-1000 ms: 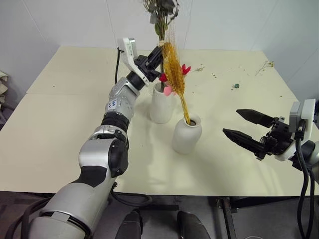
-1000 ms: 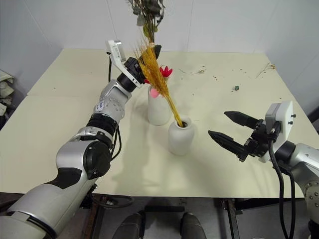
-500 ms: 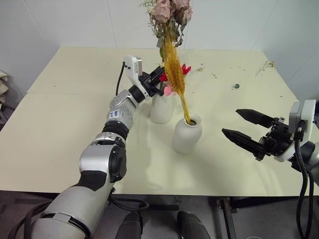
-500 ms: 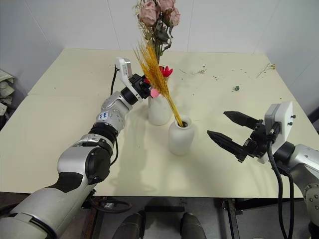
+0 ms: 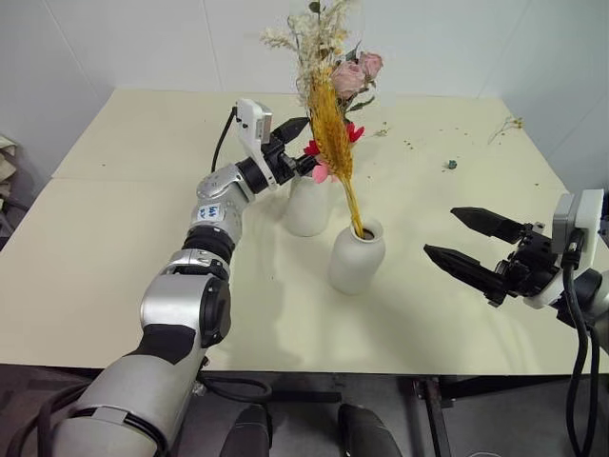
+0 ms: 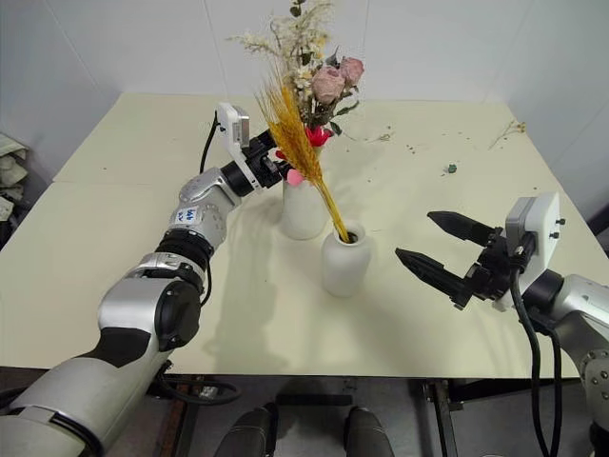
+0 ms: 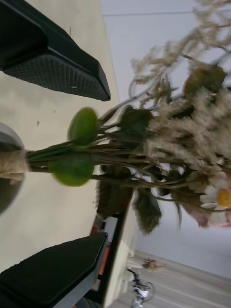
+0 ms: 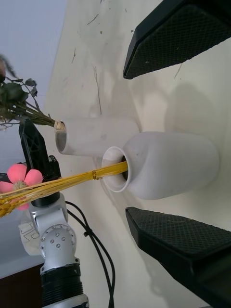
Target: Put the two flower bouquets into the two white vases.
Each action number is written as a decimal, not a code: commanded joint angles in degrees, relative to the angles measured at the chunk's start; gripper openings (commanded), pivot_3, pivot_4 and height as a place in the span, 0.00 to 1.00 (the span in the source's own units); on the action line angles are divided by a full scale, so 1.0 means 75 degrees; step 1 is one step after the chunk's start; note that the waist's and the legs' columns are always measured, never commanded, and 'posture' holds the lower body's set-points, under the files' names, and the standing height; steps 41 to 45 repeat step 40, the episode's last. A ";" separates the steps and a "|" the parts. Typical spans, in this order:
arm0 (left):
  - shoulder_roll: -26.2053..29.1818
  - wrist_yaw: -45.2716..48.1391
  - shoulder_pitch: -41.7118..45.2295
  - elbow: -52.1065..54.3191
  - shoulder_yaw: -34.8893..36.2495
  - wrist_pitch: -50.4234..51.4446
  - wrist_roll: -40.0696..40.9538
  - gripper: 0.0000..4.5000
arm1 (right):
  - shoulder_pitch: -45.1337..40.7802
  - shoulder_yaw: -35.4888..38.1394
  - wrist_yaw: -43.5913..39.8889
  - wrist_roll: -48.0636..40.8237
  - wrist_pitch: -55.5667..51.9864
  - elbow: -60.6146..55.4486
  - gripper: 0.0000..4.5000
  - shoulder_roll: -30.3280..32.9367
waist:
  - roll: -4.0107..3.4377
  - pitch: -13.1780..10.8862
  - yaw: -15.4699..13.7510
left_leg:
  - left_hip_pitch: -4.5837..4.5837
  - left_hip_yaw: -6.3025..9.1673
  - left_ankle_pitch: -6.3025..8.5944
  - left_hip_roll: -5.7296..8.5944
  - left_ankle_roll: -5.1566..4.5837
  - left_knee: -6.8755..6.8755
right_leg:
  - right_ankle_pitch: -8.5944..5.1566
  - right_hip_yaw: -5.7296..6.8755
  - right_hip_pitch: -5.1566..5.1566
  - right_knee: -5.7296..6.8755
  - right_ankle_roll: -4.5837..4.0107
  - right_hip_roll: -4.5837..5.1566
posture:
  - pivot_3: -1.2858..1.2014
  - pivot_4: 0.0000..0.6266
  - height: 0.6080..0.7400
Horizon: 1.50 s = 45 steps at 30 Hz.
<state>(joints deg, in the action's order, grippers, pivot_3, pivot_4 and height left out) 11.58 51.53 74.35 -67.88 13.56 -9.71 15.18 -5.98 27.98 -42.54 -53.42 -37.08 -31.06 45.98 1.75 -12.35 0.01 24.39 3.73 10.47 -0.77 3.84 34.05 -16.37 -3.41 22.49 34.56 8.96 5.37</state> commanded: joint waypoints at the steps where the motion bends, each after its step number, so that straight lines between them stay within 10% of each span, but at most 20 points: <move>1: 0.0348 0.0352 0.0389 0.0522 -0.0461 0.0128 -0.0420 1.00 | -0.0095 0.0324 -0.0057 -0.0078 0.0152 -0.0047 1.00 0.0188 | 0.0000 0.0000 0.0001 | 0.0000 0.0000 0.0000 0.0000 0.0000 0.0000 | 0.0000 0.0000 0.0000 0.0001 0.0000 0.0000 | 0.52 0.24 1.00; 14: 0.2256 0.1388 -0.0403 0.1760 -0.1625 0.0679 -0.1414 1.00 | 0.0104 0.0507 -0.0488 0.0231 0.0193 0.0322 1.00 0.0630 | -0.0002 0.0001 0.0044 | -0.0006 0.0000 0.0000 -0.0005 -0.0001 0.0000 | -0.0006 -0.0002 0.0003 0.0020 -0.0011 -0.0003 | 0.52 0.24 1.00; 25: 0.4185 0.3915 -0.2016 0.2514 -0.0556 0.0622 0.0005 1.00 | 0.0229 0.0925 -0.1962 0.0705 0.0391 0.1770 1.00 0.1565 | -0.0004 0.0002 0.0044 | -0.0022 -0.0001 0.0000 -0.0010 -0.0001 -0.0002 | -0.0018 -0.0001 0.0004 0.0047 -0.0032 -0.0004 | 0.52 0.24 1.00; 45: 0.4593 0.3693 -0.4760 0.5465 0.0781 0.2728 0.1801 1.00 | -0.0176 0.0614 -0.2515 0.0939 0.0274 0.2159 1.00 0.1823 | -0.0005 0.0003 0.0042 | -0.0035 -0.0001 -0.0007 -0.0018 -0.0002 0.0002 | -0.0028 0.0000 0.0003 0.0072 -0.0054 -0.0003 | 0.52 0.24 1.00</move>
